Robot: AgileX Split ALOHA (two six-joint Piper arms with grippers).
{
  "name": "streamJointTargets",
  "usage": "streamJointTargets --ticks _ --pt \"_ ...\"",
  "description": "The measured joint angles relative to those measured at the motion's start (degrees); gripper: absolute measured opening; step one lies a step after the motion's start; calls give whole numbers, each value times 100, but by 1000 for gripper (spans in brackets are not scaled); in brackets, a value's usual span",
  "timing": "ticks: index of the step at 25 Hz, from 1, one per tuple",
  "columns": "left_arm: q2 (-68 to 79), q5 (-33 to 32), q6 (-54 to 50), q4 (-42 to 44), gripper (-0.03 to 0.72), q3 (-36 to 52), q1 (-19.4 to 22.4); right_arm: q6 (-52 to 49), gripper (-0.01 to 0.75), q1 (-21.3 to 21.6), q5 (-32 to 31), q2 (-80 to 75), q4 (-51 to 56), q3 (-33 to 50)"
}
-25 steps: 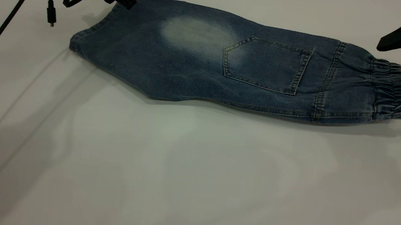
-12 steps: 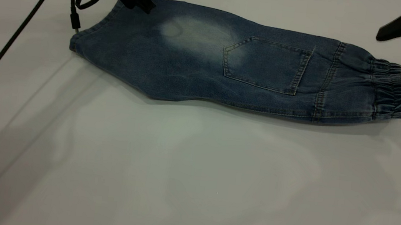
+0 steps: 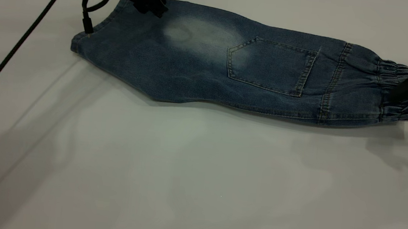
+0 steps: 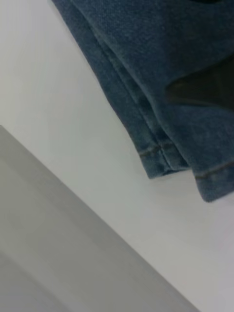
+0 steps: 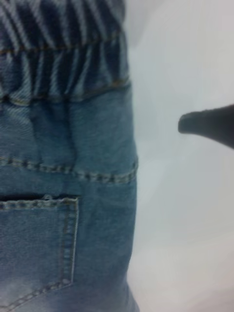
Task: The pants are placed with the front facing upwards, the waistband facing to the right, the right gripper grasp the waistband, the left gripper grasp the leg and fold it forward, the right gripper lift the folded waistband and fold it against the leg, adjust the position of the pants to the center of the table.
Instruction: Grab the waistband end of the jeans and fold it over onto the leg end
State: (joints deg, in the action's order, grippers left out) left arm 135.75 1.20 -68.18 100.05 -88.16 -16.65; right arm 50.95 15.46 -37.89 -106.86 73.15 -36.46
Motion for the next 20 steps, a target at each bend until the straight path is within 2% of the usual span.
streamJointTargets --ticks 4,13,20 --pt "0 39 -12 0 389 0 -87 461 512 0 -219 -247 486 0" --pt "0 3 -156 0 389 0 -129 482 526 0 -236 -247 371 0" --pt "0 32 -156 -10 389 0 -129 551 669 -4 -385 -242 371 -4"
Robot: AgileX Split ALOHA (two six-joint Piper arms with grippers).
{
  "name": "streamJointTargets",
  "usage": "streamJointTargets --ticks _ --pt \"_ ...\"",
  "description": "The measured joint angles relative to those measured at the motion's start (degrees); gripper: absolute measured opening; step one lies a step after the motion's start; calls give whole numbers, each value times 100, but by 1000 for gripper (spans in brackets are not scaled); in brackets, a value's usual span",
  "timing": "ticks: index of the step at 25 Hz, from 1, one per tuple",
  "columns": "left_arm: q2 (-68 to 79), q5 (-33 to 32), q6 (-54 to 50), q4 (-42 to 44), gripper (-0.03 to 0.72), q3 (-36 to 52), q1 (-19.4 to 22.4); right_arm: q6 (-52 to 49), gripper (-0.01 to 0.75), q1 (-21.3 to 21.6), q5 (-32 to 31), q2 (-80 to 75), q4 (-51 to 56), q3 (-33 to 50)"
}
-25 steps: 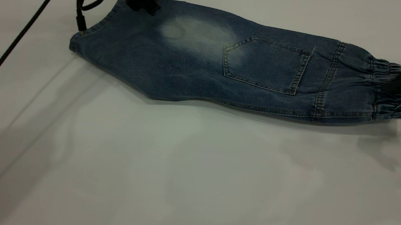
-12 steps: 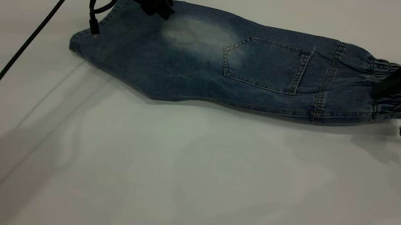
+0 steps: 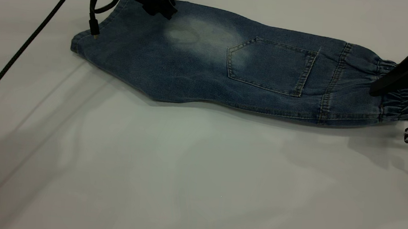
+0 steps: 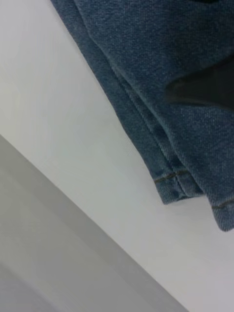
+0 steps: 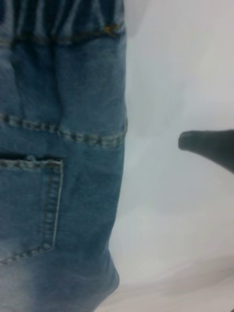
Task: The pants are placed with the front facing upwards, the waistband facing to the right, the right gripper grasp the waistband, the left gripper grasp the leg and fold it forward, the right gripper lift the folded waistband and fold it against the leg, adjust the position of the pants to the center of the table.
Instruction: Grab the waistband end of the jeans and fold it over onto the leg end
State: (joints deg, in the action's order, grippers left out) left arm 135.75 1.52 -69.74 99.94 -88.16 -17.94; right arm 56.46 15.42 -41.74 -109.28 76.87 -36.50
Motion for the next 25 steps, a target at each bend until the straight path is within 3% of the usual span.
streamJointTargets --ticks 4,14,25 --pt "0 28 0 0 389 0 0 -60 676 0 166 0 9 -183" --pt "0 54 -112 0 389 0 0 -1142 676 0 -474 -875 -654 -807" --pt "0 54 -123 0 389 0 0 -1186 660 0 0 -879 -307 -1137"
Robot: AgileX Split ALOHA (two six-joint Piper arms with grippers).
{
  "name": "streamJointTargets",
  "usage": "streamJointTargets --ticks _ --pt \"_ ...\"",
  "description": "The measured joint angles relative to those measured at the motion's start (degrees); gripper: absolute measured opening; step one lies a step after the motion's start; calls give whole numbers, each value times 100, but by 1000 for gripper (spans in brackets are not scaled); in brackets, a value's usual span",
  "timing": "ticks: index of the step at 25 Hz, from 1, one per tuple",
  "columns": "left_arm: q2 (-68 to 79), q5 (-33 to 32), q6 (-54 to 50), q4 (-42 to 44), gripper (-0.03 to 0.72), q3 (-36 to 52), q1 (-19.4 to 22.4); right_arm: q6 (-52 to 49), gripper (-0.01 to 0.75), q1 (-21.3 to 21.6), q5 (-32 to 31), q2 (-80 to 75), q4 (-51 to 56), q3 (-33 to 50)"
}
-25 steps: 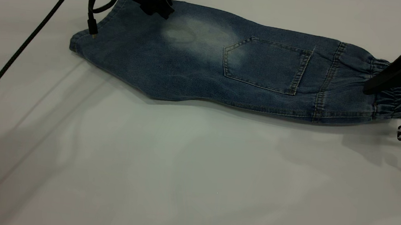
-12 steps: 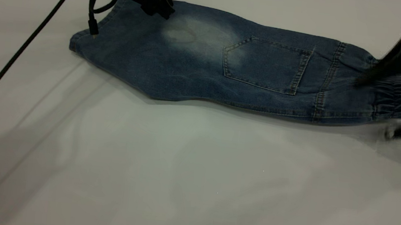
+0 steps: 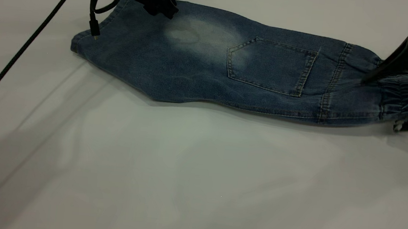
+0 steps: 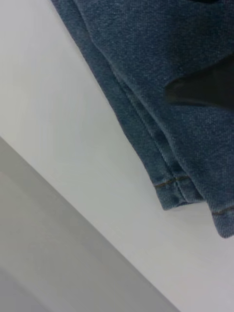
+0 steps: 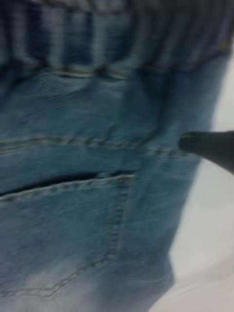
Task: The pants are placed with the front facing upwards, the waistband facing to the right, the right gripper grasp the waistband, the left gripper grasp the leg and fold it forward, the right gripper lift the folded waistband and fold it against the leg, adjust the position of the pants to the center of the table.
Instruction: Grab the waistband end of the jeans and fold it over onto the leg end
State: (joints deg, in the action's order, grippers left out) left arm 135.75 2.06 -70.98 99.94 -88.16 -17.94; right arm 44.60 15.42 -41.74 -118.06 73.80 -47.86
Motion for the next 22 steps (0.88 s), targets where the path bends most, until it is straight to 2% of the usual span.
streamJointTargets --ticks 12,17,22 --pt "0 121 0 0 389 0 0 -363 613 0 415 0 -76 -110" --pt "0 475 0 0 389 0 0 -368 508 0 473 0 -69 -110" --pt "0 844 -136 5 389 6 0 -362 343 0 485 4 -42 -110"
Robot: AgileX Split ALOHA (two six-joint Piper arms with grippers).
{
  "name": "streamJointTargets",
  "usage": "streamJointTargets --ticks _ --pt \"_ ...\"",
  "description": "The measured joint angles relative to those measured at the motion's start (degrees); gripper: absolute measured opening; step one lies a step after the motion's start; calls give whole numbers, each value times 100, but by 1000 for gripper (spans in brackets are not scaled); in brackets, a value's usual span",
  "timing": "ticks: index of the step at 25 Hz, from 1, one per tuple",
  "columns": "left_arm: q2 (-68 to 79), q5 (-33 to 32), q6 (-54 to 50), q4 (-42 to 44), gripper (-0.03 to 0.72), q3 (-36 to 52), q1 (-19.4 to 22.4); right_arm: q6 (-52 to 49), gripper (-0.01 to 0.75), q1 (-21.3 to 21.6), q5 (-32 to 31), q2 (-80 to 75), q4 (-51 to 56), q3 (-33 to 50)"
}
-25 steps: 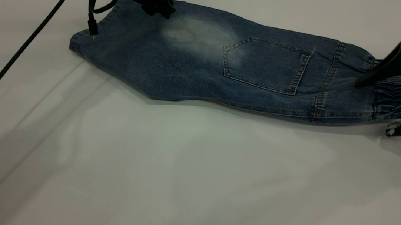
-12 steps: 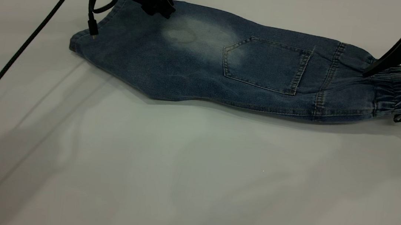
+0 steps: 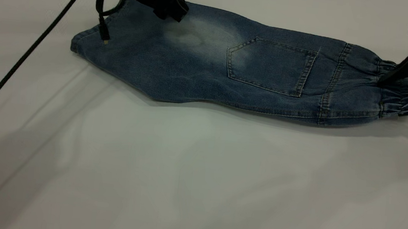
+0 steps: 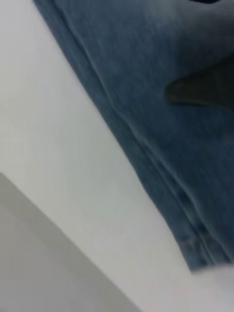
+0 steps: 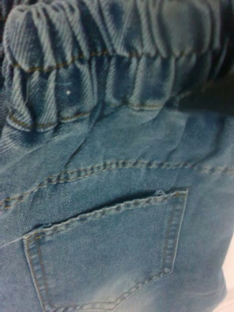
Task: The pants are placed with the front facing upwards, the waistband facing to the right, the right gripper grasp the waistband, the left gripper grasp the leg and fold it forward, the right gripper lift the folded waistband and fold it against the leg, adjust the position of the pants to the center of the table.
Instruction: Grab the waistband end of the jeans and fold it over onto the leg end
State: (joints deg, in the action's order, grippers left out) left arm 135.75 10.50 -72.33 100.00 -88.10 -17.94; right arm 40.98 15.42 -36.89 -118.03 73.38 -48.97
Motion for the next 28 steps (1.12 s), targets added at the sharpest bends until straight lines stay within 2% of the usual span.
streamJointTargets --ticks 5,8,16,23,28 --pt "0 627 -482 4 389 4 0 17 134 0 4 0 134 0" --pt "0 861 -793 6 389 4 0 122 53 0 4 0 267 0" --pt "0 1150 -1143 6 389 4 0 175 45 0 -1 0 274 0" --pt "0 595 -1261 -9 368 4 6 291 45 0 -1 0 324 0" --pt "0 612 -1249 -9 360 4 13 332 45 0 -1 0 336 0"
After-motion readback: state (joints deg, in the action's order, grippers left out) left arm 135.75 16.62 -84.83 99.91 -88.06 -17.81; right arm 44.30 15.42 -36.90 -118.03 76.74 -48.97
